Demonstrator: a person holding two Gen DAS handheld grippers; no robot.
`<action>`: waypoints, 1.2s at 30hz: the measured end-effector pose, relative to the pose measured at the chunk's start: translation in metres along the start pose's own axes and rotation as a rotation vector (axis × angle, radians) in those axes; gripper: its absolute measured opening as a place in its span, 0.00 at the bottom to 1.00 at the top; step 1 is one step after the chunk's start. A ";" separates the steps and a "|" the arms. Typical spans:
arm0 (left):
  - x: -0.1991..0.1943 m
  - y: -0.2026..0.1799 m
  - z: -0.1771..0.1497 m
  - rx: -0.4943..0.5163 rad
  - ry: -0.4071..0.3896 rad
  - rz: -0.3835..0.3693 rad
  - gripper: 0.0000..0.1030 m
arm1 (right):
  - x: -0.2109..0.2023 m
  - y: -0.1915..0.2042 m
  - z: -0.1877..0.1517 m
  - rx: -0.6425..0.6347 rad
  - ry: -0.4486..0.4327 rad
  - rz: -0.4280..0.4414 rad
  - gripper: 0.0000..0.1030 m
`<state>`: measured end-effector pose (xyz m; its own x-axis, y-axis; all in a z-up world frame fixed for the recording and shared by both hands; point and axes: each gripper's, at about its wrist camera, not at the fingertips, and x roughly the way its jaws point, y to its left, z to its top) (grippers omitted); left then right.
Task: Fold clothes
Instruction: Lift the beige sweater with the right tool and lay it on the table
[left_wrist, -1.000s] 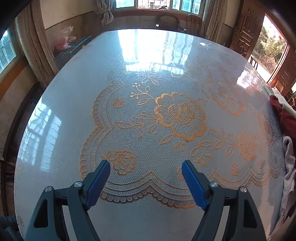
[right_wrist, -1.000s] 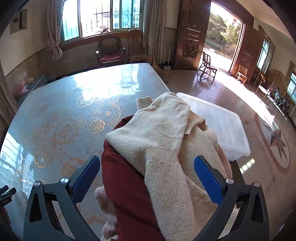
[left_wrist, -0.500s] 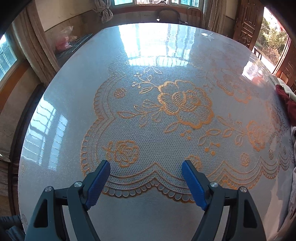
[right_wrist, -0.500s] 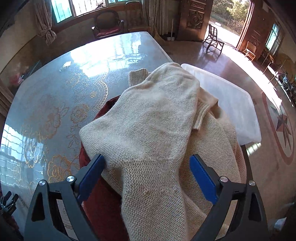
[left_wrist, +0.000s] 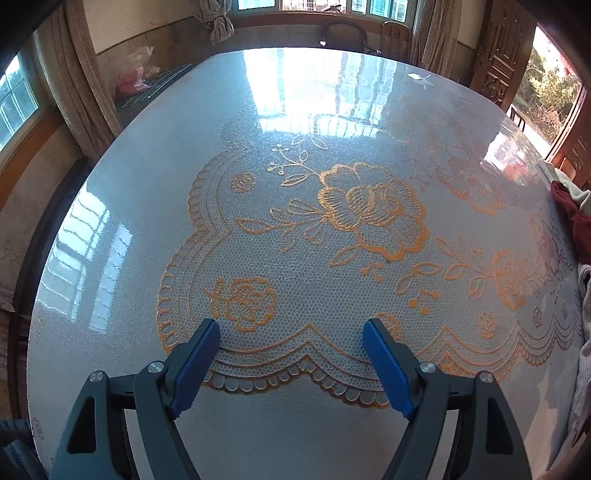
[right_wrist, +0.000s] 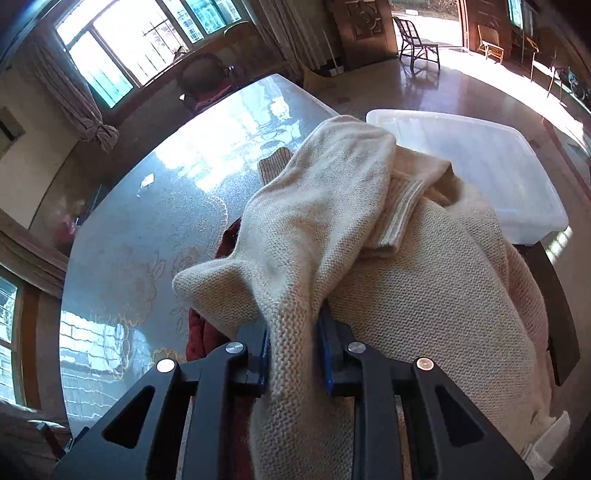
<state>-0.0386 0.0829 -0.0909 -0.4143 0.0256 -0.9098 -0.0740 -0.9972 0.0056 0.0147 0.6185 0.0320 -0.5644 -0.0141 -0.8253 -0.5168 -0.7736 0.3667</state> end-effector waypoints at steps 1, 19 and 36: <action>0.000 -0.002 0.001 0.000 -0.001 0.001 0.80 | -0.008 -0.004 0.001 0.031 -0.016 0.042 0.20; -0.019 -0.014 0.002 0.023 -0.016 -0.017 0.80 | -0.200 0.103 0.026 -0.007 -0.341 0.457 0.16; 0.013 0.040 0.024 -0.084 -0.090 -0.039 0.80 | -0.190 0.286 0.055 -0.155 -0.243 0.706 0.15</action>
<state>-0.0692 0.0449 -0.0926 -0.4930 0.0664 -0.8675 -0.0169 -0.9976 -0.0668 -0.0611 0.4349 0.3168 -0.8624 -0.4127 -0.2931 0.1055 -0.7129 0.6932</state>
